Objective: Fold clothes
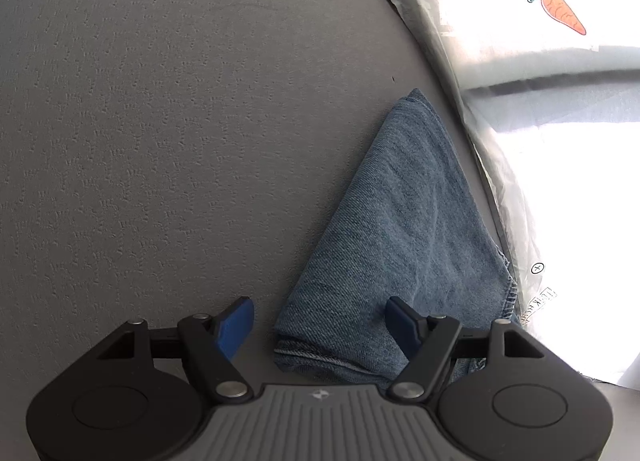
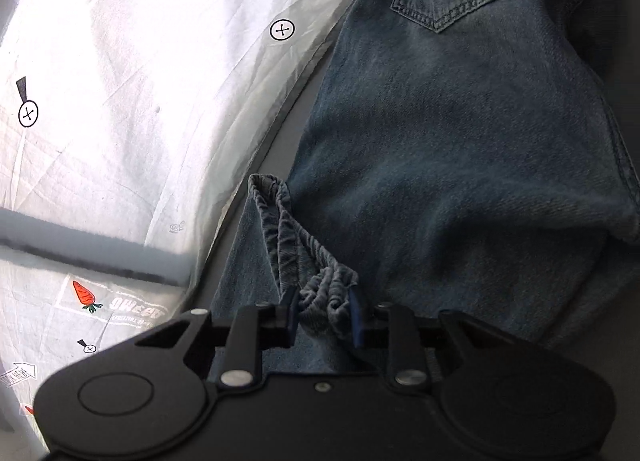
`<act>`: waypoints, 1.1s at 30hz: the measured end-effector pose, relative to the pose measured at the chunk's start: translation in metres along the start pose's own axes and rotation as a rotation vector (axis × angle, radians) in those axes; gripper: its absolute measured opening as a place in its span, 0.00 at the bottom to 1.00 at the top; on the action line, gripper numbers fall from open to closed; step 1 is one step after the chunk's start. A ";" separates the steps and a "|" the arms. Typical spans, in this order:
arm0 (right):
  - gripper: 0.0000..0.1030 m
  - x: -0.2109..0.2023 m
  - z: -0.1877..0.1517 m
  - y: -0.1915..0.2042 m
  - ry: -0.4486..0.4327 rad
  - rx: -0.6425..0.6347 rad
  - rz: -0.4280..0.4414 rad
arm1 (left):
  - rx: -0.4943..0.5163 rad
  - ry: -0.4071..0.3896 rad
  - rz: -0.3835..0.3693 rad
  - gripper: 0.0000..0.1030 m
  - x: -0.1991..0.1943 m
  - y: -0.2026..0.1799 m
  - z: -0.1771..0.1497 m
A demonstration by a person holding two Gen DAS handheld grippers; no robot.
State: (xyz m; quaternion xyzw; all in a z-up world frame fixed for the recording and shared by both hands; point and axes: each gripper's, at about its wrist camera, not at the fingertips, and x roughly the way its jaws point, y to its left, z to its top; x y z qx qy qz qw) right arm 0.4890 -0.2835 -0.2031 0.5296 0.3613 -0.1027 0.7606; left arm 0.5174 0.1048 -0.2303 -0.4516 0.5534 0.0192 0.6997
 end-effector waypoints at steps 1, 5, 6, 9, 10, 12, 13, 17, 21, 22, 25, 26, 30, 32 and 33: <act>0.25 -0.004 0.001 -0.008 0.005 0.070 0.017 | -0.003 0.001 0.005 0.71 -0.001 0.000 -0.001; 0.25 0.002 0.004 -0.046 0.035 0.264 -0.009 | -0.017 0.005 0.024 0.71 -0.004 0.001 -0.003; 0.25 0.004 0.005 -0.051 0.041 0.301 0.005 | -0.021 0.005 0.028 0.71 -0.004 0.001 -0.004; 0.26 0.008 0.007 -0.059 0.062 0.366 0.028 | -0.031 0.008 0.043 0.71 -0.006 0.001 -0.005; 0.27 0.006 0.009 -0.058 0.059 0.359 0.017 | -0.035 0.009 0.047 0.71 -0.007 0.002 -0.006; 0.28 -0.003 0.013 -0.056 0.041 0.337 -0.015 | -0.042 0.011 0.057 0.71 -0.008 0.002 -0.007; 0.27 -0.010 0.014 -0.055 0.027 0.322 -0.038 | -0.045 0.012 0.062 0.71 -0.009 0.002 -0.008; 0.29 -0.047 0.024 -0.060 -0.030 0.288 -0.073 | -0.002 -0.002 0.058 0.71 -0.026 0.000 -0.029; 0.32 -0.089 0.037 -0.076 -0.090 0.307 -0.043 | 0.029 0.007 -0.005 0.71 -0.040 -0.013 -0.057; 0.33 -0.096 0.040 -0.083 -0.097 0.333 -0.024 | 0.037 0.009 -0.017 0.71 -0.041 -0.018 -0.063; 0.37 -0.116 0.052 -0.104 -0.115 0.415 0.029 | 0.047 0.017 -0.059 0.71 -0.038 -0.038 -0.078; 0.39 -0.113 0.052 -0.111 -0.118 0.437 0.042 | 0.048 0.018 -0.063 0.71 -0.033 -0.045 -0.081; 0.45 -0.137 0.075 -0.141 -0.144 0.462 0.053 | 0.054 0.018 -0.076 0.71 -0.011 -0.072 -0.091; 0.48 -0.140 0.091 -0.153 -0.161 0.461 0.039 | 0.057 0.019 -0.083 0.71 0.000 -0.085 -0.096; 0.49 -0.142 0.099 -0.158 -0.170 0.461 0.031 | 0.058 0.019 -0.086 0.71 0.005 -0.092 -0.099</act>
